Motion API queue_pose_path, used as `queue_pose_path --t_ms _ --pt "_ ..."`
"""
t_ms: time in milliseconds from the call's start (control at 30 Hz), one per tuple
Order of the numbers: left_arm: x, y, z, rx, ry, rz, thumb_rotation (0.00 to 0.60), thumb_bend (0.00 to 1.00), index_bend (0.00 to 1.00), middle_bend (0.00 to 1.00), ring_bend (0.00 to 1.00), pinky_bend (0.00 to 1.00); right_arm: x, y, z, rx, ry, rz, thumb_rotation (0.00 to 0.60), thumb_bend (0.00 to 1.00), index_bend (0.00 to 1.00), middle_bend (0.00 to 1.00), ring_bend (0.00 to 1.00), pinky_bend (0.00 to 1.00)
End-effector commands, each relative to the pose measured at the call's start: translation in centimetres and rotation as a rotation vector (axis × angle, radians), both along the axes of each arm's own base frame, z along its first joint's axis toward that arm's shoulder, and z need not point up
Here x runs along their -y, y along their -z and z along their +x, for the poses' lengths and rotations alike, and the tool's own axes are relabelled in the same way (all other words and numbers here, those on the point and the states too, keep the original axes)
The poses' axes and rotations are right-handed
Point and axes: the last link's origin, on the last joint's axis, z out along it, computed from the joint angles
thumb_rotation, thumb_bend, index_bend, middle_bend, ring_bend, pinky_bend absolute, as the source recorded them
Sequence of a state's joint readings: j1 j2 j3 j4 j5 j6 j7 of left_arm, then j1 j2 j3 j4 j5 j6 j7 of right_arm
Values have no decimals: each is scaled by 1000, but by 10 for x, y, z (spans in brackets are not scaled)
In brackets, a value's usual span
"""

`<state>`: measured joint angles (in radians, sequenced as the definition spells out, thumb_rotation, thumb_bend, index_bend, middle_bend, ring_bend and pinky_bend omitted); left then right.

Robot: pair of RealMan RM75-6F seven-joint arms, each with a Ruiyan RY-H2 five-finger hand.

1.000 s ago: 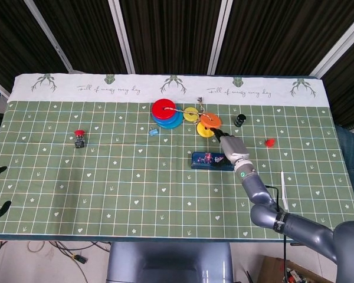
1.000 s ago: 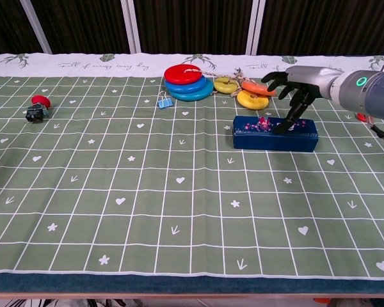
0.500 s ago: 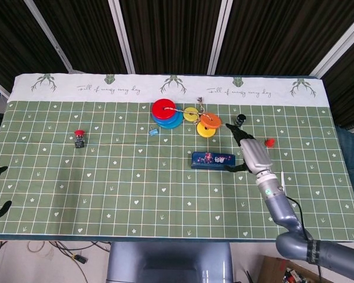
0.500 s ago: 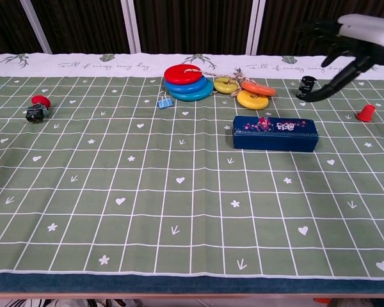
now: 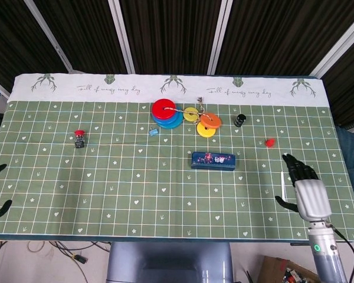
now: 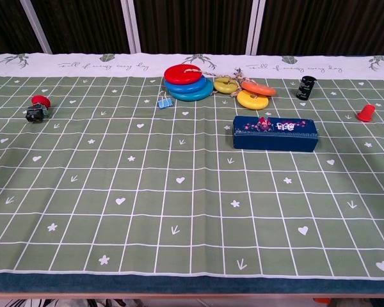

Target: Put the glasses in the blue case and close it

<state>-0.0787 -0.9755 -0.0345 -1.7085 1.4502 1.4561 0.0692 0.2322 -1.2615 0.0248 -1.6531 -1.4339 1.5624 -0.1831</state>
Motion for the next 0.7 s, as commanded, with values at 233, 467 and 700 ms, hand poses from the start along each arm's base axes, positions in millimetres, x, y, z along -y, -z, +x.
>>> queue_pose_path --t_ms 233,467,700 --pt "0 -2 1 12 23 15 600 246 106 0 0 0 -46 -10 -34 -214 128 -98 600 195 0 106 167 224" --pt "-1 -4 2 16 43 26 600 246 106 0 0 0 -48 -14 -35 -217 139 -69 600 195 0 105 167 224" --pt "-5 -3 4 13 83 24 600 247 105 0 0 0 -51 -21 -30 -171 121 -56 600 195 0 106 167 223"
